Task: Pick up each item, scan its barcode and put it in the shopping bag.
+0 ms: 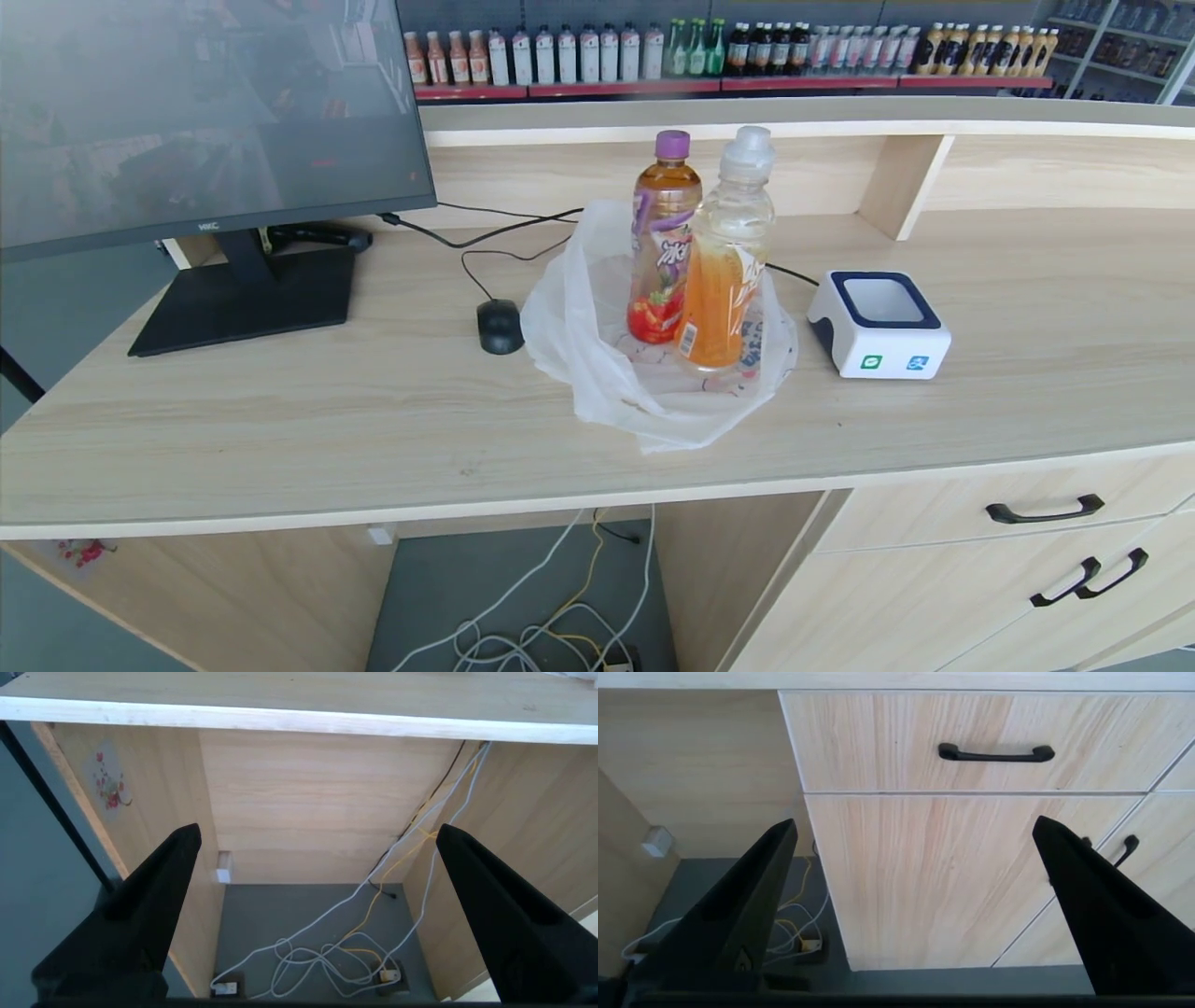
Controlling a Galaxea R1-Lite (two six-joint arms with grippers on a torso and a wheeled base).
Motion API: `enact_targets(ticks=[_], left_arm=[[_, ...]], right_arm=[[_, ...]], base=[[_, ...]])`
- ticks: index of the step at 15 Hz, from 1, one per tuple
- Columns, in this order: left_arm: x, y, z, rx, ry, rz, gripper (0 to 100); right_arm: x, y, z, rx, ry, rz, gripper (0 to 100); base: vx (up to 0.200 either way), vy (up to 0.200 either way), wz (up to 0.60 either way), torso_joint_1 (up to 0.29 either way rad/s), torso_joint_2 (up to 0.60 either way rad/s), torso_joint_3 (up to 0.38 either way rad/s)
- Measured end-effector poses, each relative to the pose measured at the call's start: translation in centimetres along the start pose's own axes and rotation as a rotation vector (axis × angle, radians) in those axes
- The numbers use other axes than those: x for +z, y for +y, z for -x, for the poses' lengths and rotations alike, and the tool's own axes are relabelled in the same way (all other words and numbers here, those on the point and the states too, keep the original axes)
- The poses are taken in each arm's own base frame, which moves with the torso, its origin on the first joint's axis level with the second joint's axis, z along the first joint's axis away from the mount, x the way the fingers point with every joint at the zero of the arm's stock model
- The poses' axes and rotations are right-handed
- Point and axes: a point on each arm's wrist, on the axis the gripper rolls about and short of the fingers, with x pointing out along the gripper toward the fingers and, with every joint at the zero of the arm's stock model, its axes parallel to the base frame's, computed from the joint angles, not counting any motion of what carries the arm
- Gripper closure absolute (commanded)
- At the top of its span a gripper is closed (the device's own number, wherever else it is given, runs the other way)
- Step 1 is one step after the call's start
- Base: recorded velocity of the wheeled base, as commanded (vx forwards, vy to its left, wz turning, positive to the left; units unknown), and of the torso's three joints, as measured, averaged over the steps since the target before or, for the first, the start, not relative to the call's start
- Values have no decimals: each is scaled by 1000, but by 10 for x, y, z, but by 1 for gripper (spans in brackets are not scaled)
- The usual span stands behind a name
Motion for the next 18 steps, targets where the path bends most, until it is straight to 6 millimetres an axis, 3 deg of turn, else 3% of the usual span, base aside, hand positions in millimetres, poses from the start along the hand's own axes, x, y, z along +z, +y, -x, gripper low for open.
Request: enact_targets(ticks=[18], left_arm=[[0, 0, 0, 1, 0, 5, 0]], right_arm=[[0, 0, 0, 1, 0, -4, 0]], base=[[0, -200, 0, 3, 2, 2]])
